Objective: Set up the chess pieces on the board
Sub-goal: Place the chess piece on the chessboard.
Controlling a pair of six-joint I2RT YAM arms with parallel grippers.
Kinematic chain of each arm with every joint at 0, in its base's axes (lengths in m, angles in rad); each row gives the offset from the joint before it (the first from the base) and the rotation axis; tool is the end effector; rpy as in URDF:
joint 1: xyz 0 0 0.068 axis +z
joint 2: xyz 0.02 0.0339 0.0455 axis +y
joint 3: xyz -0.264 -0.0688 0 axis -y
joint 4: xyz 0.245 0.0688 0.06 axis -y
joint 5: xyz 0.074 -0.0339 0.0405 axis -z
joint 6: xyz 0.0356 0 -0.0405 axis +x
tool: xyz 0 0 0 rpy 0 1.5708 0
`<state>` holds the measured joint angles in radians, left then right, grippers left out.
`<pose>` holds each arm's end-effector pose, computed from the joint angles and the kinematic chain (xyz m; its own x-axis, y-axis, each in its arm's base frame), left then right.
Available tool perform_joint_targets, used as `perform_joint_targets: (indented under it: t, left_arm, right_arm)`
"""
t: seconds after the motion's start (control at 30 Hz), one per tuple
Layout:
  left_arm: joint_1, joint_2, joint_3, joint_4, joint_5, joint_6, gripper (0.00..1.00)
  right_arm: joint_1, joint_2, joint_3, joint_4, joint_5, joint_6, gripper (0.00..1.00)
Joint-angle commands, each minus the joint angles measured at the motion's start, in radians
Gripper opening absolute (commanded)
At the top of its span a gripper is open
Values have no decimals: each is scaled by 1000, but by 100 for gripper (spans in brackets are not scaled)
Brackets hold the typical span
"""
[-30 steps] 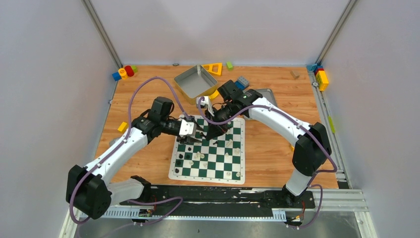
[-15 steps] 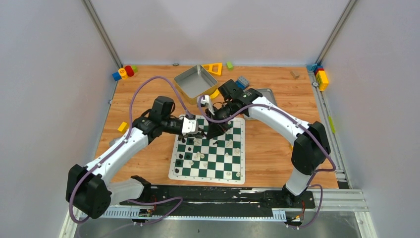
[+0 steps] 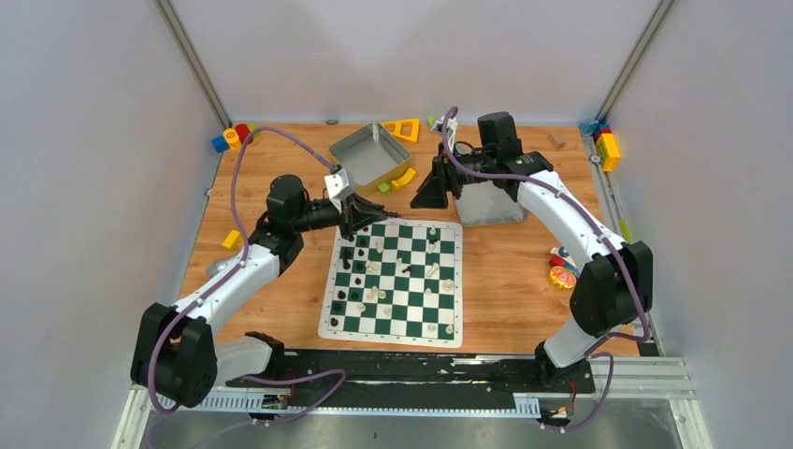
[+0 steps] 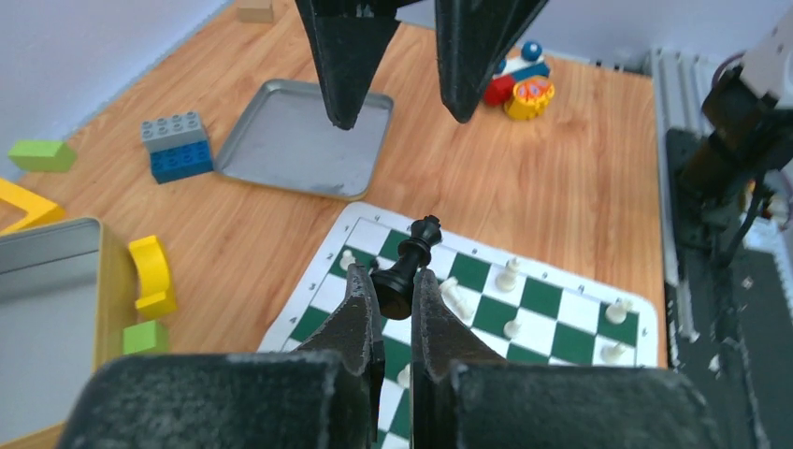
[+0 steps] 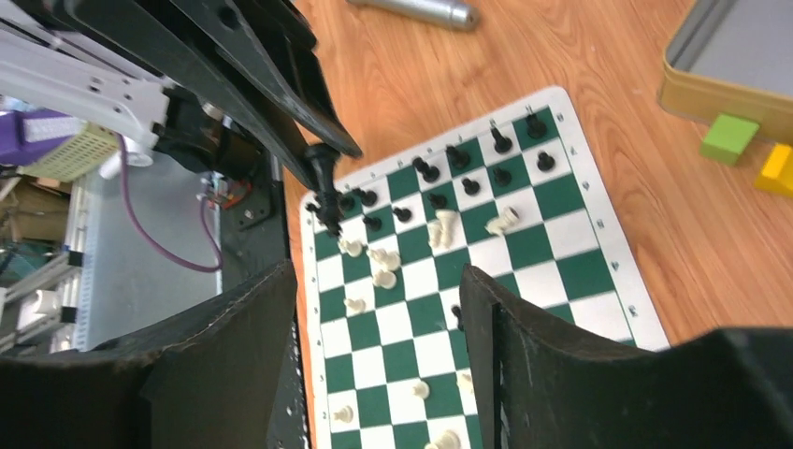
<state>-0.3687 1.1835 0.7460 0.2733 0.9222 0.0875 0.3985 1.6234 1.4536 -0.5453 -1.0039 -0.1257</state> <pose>0.2340 -0.1208 0.2929 -0.0688 0.0832 -0.9942 0.9608 0.2739 -0.0436 0.3163 0.1657 0.3338 -0.4998 -0.2835 -0.8184 -0.8649 0.2139 0.4541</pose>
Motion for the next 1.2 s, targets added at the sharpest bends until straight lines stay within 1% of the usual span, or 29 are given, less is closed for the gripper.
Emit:
perform_joint_targets:
  t: [0.0,0.13,0.27,0.43,0.6,0.87,1.1,1.17]
  left_arm:
    - [1,29,-37,313,-26,-296,0]
    - [0,38,-55,378,-56,-352,0]
    - [1,41,-65,410,-80,-387,0]
    - [-1,46,-70,421,-108,-401,0]
    - [-1,48,-76,425,-114,-397,0]
    - [-7,53,-78,422,-126,-386,0]
    - [-9,52,-79,411,-131,-374,0]
    - [-8,51,-79,402,-130,-361,2]
  right_arm:
    - [12,-13,-19,195,-89,217,67]
    - [14,28,-14,264,-126,316,69]
    - [17,63,-14,306,-153,364,68]
    - [33,91,-15,331,-187,385,61]
    - [48,106,-11,347,-214,394,49]
    - [65,123,6,358,-240,404,36]
    - [70,125,8,358,-248,403,18]
    - [68,119,10,357,-242,397,13]
